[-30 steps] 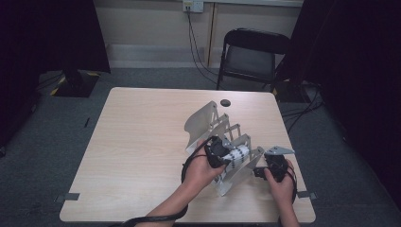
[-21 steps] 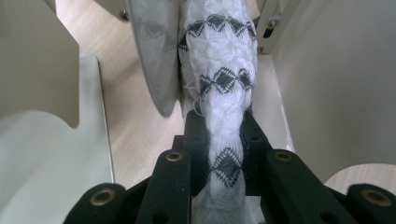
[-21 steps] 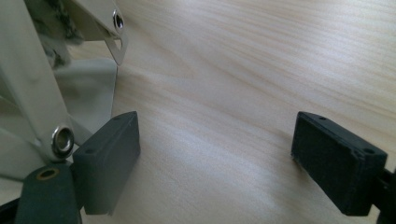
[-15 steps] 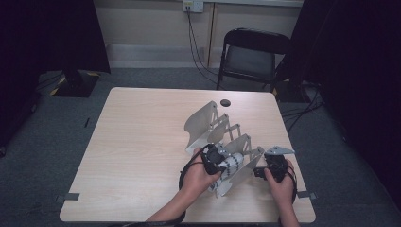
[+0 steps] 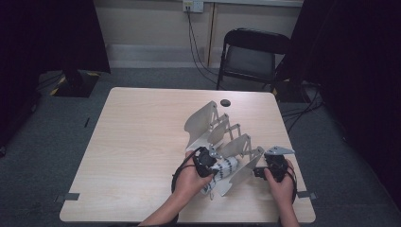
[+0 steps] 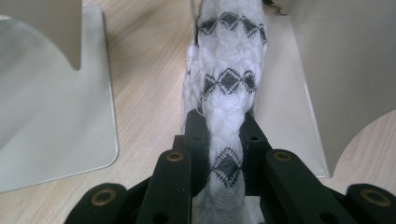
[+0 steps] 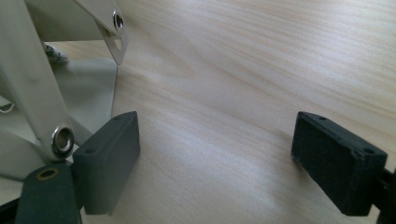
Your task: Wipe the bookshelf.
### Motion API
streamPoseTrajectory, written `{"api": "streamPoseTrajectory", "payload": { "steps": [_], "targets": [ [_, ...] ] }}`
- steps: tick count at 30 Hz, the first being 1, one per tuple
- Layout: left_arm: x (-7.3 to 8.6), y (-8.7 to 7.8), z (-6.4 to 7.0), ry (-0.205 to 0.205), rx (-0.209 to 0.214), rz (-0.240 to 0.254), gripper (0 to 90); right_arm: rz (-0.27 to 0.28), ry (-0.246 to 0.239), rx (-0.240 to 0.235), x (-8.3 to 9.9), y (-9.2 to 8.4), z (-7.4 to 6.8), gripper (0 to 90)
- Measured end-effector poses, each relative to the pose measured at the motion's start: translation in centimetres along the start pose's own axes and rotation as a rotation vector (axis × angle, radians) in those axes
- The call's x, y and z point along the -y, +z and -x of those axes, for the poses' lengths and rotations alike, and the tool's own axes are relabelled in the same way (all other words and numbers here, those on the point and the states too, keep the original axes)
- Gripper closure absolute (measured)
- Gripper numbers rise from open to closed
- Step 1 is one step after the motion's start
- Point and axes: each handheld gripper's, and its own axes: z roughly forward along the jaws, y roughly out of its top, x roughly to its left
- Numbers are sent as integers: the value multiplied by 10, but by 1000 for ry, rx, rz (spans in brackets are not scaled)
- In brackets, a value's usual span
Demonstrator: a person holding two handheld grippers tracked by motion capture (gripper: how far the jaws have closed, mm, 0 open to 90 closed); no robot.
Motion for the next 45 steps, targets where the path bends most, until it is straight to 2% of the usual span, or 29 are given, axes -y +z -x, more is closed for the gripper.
{"api": "streamPoseTrajectory", "payload": {
  "steps": [4, 12, 20, 29, 34, 36, 37, 40, 45],
  "targets": [
    [4, -3, -4, -19, 0, 11, 779, 0, 0, 0, 0, 0, 0, 150],
    [11, -11, -10, -23, -11, 8, 779, 0, 0, 0, 0, 0, 0, 150],
    [18, -20, -17, -34, -40, 6, 780, 0, 0, 0, 0, 0, 0, 150],
    [23, -24, -26, -59, -56, 8, 780, 0, 0, 0, 0, 0, 0, 150],
    [14, -24, -27, -51, -57, 21, 779, 0, -1, 0, 0, 0, 0, 150],
    [8, -23, -27, -29, -56, 20, 779, 0, 0, 0, 0, 0, 0, 150],
    [6, -21, -26, -27, -47, 35, 779, 0, 0, 0, 0, 0, 0, 150],
    [-3, -16, -25, 7, -40, 26, 778, 0, 0, 0, 0, 0, 0, 150],
    [-11, -13, -23, 12, -29, 31, 777, 0, 0, 0, 0, 0, 0, 150]
  ]
}}
